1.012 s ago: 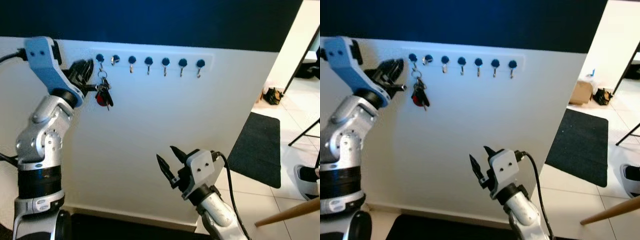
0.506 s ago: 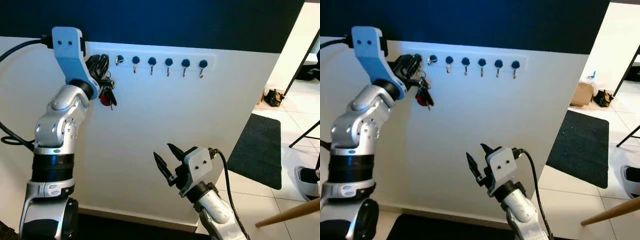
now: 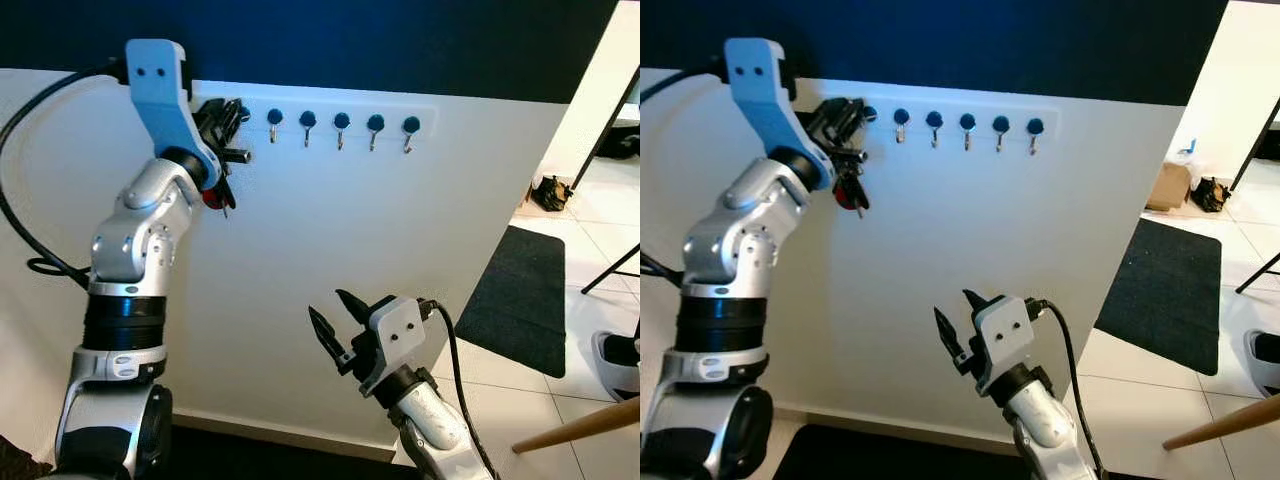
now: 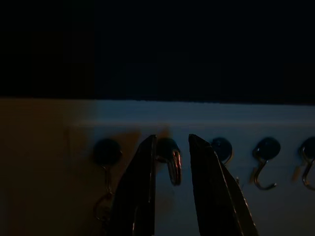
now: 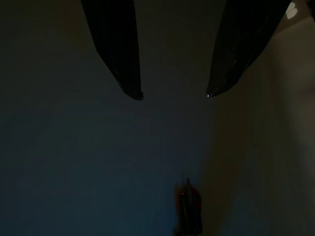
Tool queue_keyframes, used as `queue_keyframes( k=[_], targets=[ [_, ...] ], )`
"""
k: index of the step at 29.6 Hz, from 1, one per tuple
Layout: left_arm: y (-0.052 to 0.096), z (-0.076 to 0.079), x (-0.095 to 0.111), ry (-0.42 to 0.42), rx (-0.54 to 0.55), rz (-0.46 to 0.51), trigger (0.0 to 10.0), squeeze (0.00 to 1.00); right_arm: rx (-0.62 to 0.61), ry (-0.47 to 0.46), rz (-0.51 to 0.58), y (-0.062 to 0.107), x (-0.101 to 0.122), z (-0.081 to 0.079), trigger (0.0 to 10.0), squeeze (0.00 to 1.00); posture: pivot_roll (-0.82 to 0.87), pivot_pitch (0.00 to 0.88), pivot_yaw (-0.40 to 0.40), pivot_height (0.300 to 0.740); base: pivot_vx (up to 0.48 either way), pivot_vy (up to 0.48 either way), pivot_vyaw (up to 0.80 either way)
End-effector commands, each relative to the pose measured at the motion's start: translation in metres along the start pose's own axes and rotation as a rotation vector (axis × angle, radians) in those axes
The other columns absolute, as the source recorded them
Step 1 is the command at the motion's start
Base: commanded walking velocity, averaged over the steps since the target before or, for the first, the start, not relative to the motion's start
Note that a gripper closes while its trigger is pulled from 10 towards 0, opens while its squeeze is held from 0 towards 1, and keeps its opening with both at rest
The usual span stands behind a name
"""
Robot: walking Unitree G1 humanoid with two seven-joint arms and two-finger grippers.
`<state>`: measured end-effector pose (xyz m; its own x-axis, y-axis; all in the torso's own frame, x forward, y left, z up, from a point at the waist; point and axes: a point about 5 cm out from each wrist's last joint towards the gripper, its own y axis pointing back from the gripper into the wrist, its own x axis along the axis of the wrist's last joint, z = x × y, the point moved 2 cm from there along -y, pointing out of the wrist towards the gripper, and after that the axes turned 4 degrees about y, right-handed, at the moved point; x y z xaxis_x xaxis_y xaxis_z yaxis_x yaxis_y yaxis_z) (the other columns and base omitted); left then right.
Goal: Hang keys on a hook
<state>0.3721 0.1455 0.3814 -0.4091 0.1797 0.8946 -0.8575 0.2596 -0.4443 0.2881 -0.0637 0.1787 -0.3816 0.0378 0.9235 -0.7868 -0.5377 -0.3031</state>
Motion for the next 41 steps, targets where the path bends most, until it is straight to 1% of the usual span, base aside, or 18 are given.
queue_keyframes(
  k=[1,3,5,8,11,14,15,18,19,23,24,25,26,31,35,39,40,41],
  targets=[
    [-0.003,0.005,-0.004,-0.025,-0.005,-0.013,10.0,0.00,0.003,-0.011,-0.015,0.001,-0.003,-0.003,10.0,0.00,0.06,0.135,0.028,0.740,0.000,0.000,0.00],
    [-0.004,0.004,-0.009,-0.038,0.004,-0.031,10.0,0.00,0.004,-0.011,-0.016,0.001,-0.003,-0.003,10.0,0.00,0.06,0.135,0.029,0.740,0.000,0.000,0.00],
    [-0.003,0.002,-0.022,-0.074,0.012,-0.093,10.0,0.00,0.004,-0.011,-0.017,0.001,-0.003,-0.003,10.0,0.00,0.06,0.133,0.030,0.740,0.000,0.000,0.00],
    [-0.002,0.002,-0.029,-0.078,0.008,-0.126,10.0,0.00,0.004,-0.011,-0.017,0.002,-0.004,-0.003,10.0,0.00,0.06,0.131,0.032,0.740,0.000,0.000,0.00],
    [0.004,0.002,-0.045,-0.072,-0.003,-0.189,10.0,0.00,0.001,-0.009,-0.019,0.002,-0.004,-0.002,10.0,0.00,0.06,0.127,0.033,0.740,0.000,0.000,0.00],
    [0.008,0.003,-0.052,-0.066,-0.011,-0.207,10.0,0.00,0.000,-0.008,-0.019,0.003,-0.004,-0.002,10.0,0.00,0.06,0.126,0.032,0.740,0.000,0.000,0.00],
    [0.008,0.003,-0.052,-0.066,-0.011,-0.207,10.0,0.00,0.000,-0.008,-0.019,0.003,-0.004,-0.002,10.0,0.00,0.06,0.126,0.032,0.740,0.000,0.000,0.00],
    [0.011,0.002,-0.041,-0.035,-0.014,-0.147,10.0,0.00,0.001,-0.006,-0.020,0.003,-0.004,-0.002,10.0,0.00,0.06,0.124,0.031,0.740,0.000,0.000,0.00],
    [0.016,-0.001,-0.030,-0.039,-0.017,-0.088,10.0,0.00,0.001,-0.004,-0.020,0.003,-0.004,-0.001,10.0,0.00,0.05,0.122,0.032,0.740,0.000,0.000,0.00],
    [0.024,-0.008,-0.022,-0.068,0.005,-0.063,10.0,0.00,0.000,-0.003,-0.021,0.003,-0.004,-0.001,10.0,0.00,0.05,0.122,0.032,0.740,0.000,0.000,0.00],
    [0.028,-0.012,-0.020,-0.076,0.016,-0.064,2.8,0.00,0.000,-0.003,-0.021,0.004,-0.004,-0.001,10.0,0.00,0.06,0.122,0.031,0.740,0.000,0.000,0.00],
    [0.028,-0.012,-0.020,-0.076,0.016,-0.064,2.8,0.00,0.000,-0.003,-0.021,0.004,-0.004,-0.001,10.0,0.00,0.06,0.122,0.031,0.740,0.000,0.000,0.00],
    [0.030,-0.014,-0.016,-0.078,0.019,-0.058,0.0,0.00,-0.001,-0.003,-0.021,0.004,-0.004,0.000,10.0,0.00,0.06,0.123,0.029,0.740,0.000,0.000,0.00],
    [0.032,-0.019,-0.002,-0.113,0.039,-0.006,0.0,0.00,0.008,-0.006,-0.022,0.003,-0.005,-0.002,10.0,0.00,0.07,0.125,0.018,0.740,0.000,0.000,0.00],
    [0.026,-0.016,0.002,-0.124,0.038,0.012,0.0,0.00,0.015,-0.008,-0.018,0.001,-0.004,-0.002,10.0,0.00,0.07,0.126,0.017,0.740,0.000,0.000,0.00],
    [0.026,-0.016,0.002,-0.123,0.037,0.014,0.0,0.00,0.015,-0.007,-0.018,0.000,-0.004,-0.002,10.0,0.00,0.07,0.127,0.018,0.740,0.000,0.000,0.00],
    [0.023,-0.014,0.002,-0.127,0.031,0.014,2.4,0.00,0.015,-0.007,-0.018,0.001,-0.004,-0.002,10.0,0.00,0.06,0.129,0.018,0.740,0.000,0.000,0.00],
    [0.023,-0.014,0.002,-0.127,0.031,0.014,2.4,0.00,0.015,-0.007,-0.018,0.001,-0.004,-0.002,10.0,0.00,0.06,0.129,0.018,0.740,0.000,0.000,0.00]
  ],
)
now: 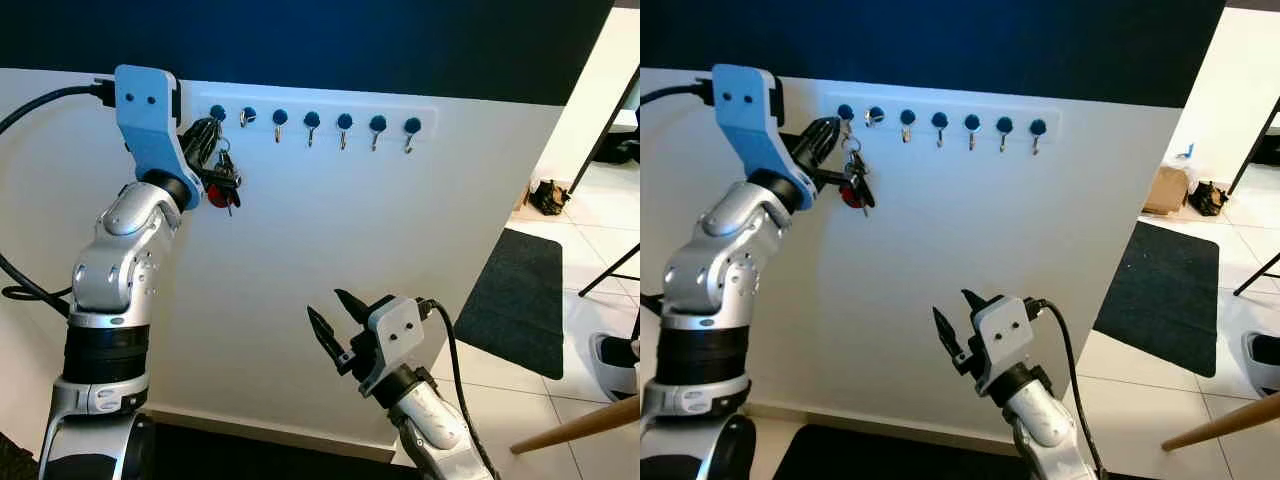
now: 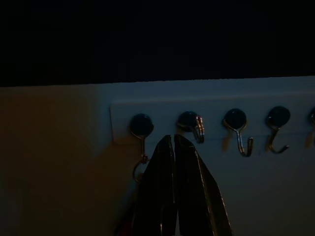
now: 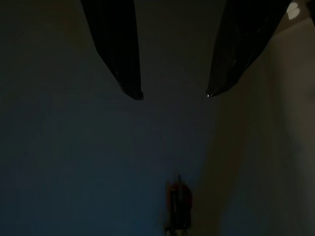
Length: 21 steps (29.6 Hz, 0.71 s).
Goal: Hang keys on a hook
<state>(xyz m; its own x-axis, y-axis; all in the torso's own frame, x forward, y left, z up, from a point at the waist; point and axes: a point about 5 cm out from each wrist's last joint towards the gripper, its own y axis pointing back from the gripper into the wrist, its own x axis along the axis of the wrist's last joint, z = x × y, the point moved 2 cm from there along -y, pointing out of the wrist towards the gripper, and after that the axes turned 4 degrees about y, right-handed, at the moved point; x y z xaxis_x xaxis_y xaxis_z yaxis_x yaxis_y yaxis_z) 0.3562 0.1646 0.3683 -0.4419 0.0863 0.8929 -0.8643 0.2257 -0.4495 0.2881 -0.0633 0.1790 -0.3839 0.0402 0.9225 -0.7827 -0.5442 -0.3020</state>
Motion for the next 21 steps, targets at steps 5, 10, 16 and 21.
queue_keyframes(
  k=[5,10,16,21],
  targets=[
    [-0.027,0.029,0.004,-0.006,-0.061,0.020,10.0,0.00,0.001,-0.009,-0.023,0.002,-0.004,-0.002,10.0,0.00,0.06,0.134,0.027,0.740,0.000,0.000,0.00],
    [-0.036,0.036,-0.001,0.025,-0.056,0.019,10.0,0.00,-0.004,-0.011,-0.023,0.002,-0.004,-0.003,10.0,0.00,0.05,0.135,0.032,0.740,0.000,0.000,0.00],
    [-0.043,0.040,-0.007,0.019,-0.052,0.004,10.0,0.00,-0.007,-0.012,-0.024,0.003,-0.005,-0.003,10.0,0.00,0.05,0.137,0.035,0.740,0.000,0.000,0.00],
    [-0.048,0.032,-0.010,0.015,-0.001,0.008,10.0,0.00,-0.011,-0.013,-0.025,0.003,-0.005,-0.003,10.0,0.00,0.05,0.140,0.037,0.740,0.000,0.000,0.00]
  ],
)
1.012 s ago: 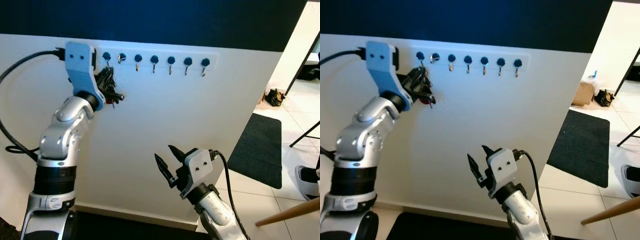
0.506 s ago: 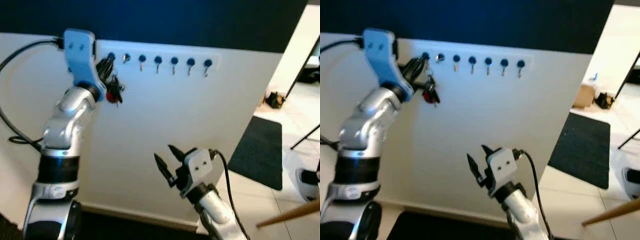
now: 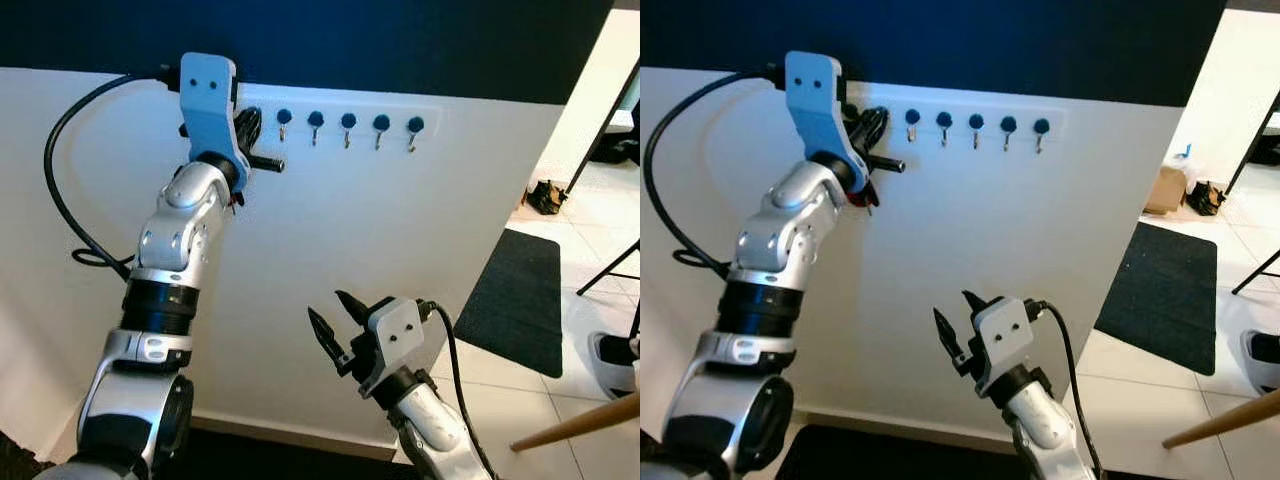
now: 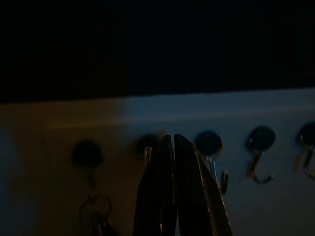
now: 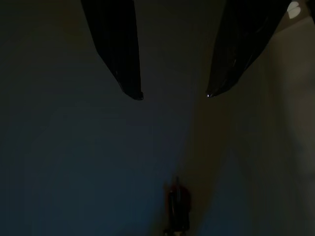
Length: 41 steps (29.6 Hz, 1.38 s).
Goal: Hang keys on a hook
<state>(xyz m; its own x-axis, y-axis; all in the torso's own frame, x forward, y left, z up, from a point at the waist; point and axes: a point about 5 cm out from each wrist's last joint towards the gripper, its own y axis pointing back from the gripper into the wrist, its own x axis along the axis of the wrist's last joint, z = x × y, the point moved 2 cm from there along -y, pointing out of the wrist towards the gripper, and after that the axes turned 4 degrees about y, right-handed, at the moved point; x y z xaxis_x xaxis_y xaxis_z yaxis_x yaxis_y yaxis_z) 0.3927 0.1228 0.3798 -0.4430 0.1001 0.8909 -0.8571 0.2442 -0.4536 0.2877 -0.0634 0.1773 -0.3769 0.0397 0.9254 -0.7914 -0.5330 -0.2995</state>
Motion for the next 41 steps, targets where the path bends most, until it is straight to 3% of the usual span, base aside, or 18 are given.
queue_keyframes(
  k=[1,7,13,17,26,30,36,41],
  targets=[
    [-0.002,-0.003,0.005,0.020,0.026,0.031,10.0,0.00,0.001,-0.009,-0.019,0.003,-0.003,-0.002,10.0,0.00,0.05,0.140,0.037,0.740,0.000,0.000,0.00],
    [0.000,-0.008,0.019,0.053,0.022,0.094,10.0,0.00,0.004,-0.012,-0.020,0.003,-0.004,-0.003,10.0,0.00,0.06,0.141,0.034,0.740,0.000,0.000,0.00],
    [0.001,-0.012,0.017,0.036,0.036,0.086,10.0,0.00,0.007,-0.014,-0.019,0.002,-0.004,-0.004,10.0,0.00,0.06,0.144,0.031,0.740,0.000,0.000,0.00],
    [0.006,-0.009,-0.006,0.018,0.019,0.007,10.0,0.00,0.009,-0.018,-0.022,0.003,-0.004,-0.005,10.0,0.00,0.06,0.153,0.033,0.740,0.000,0.000,0.00],
    [0.013,0.003,-0.033,-0.003,-0.023,-0.095,10.0,0.00,0.006,-0.016,-0.026,0.004,-0.004,-0.005,10.0,0.00,0.06,0.153,0.033,0.740,0.000,0.000,0.00],
    [0.014,0.002,-0.022,0.045,-0.011,-0.038,10.0,0.00,0.004,-0.015,-0.024,0.004,-0.004,-0.004,10.0,0.00,0.06,0.153,0.033,0.740,0.000,0.000,0.00],
    [0.017,-0.002,0.011,0.135,0.001,0.112,10.0,0.00,0.004,-0.015,-0.024,0.004,-0.004,-0.004,10.0,0.00,0.06,0.152,0.032,0.740,0.000,0.000,0.00],
    [0.018,0.007,0.017,0.136,-0.037,0.119,10.0,0.00,0.008,-0.016,-0.023,0.003,-0.004,-0.004,10.0,0.00,0.06,0.149,0.031,0.740,0.000,0.000,0.00]
  ],
)
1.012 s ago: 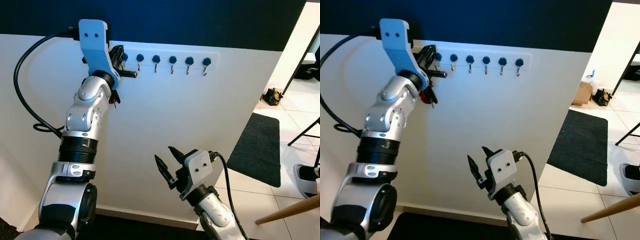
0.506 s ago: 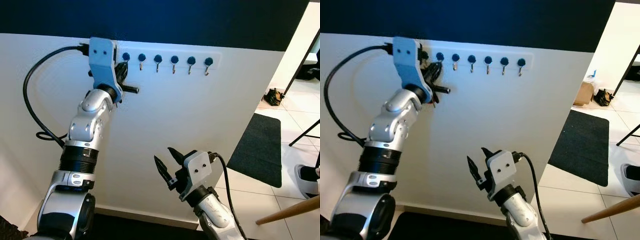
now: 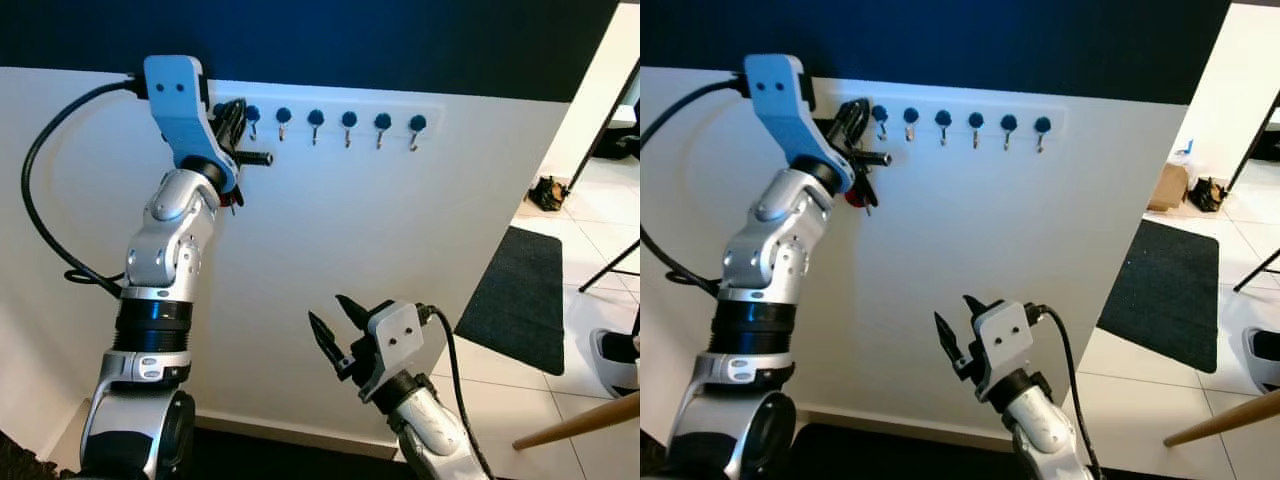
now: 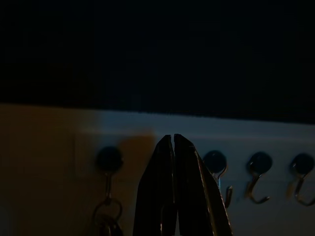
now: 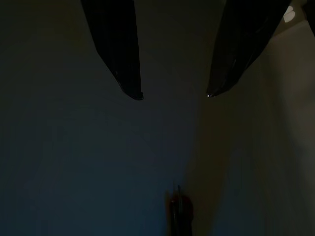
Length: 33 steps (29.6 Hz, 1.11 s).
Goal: Hang keys on a hook
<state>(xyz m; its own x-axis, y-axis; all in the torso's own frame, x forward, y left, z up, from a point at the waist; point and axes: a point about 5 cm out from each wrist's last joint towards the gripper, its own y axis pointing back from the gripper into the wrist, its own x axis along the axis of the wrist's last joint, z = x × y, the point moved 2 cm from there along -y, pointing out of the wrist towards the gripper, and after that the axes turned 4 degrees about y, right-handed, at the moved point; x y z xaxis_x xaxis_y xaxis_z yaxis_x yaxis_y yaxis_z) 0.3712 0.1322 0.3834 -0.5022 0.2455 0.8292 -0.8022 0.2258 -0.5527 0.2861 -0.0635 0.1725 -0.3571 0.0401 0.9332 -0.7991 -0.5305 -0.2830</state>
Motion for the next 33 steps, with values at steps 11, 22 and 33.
queue_keyframes(
  k=[11,22,33],
  targets=[
    [-0.003,0.028,-0.021,0.020,-0.069,-0.074,10.0,0.00,0.010,-0.004,-0.008,0.001,-0.001,-0.003,10.0,0.00,0.06,0.147,0.033,0.740,0.000,0.000,0.00],
    [-0.006,0.034,-0.037,0.006,-0.082,-0.134,10.0,0.00,0.002,-0.003,-0.009,0.002,-0.001,-0.002,10.0,0.00,0.05,0.149,0.043,0.740,0.000,0.000,0.00],
    [-0.007,0.032,-0.057,-0.037,-0.063,-0.216,10.0,0.00,0.000,-0.005,-0.009,0.002,-0.001,-0.003,10.0,0.00,0.05,0.156,0.044,0.740,0.000,0.000,0.00]
  ],
)
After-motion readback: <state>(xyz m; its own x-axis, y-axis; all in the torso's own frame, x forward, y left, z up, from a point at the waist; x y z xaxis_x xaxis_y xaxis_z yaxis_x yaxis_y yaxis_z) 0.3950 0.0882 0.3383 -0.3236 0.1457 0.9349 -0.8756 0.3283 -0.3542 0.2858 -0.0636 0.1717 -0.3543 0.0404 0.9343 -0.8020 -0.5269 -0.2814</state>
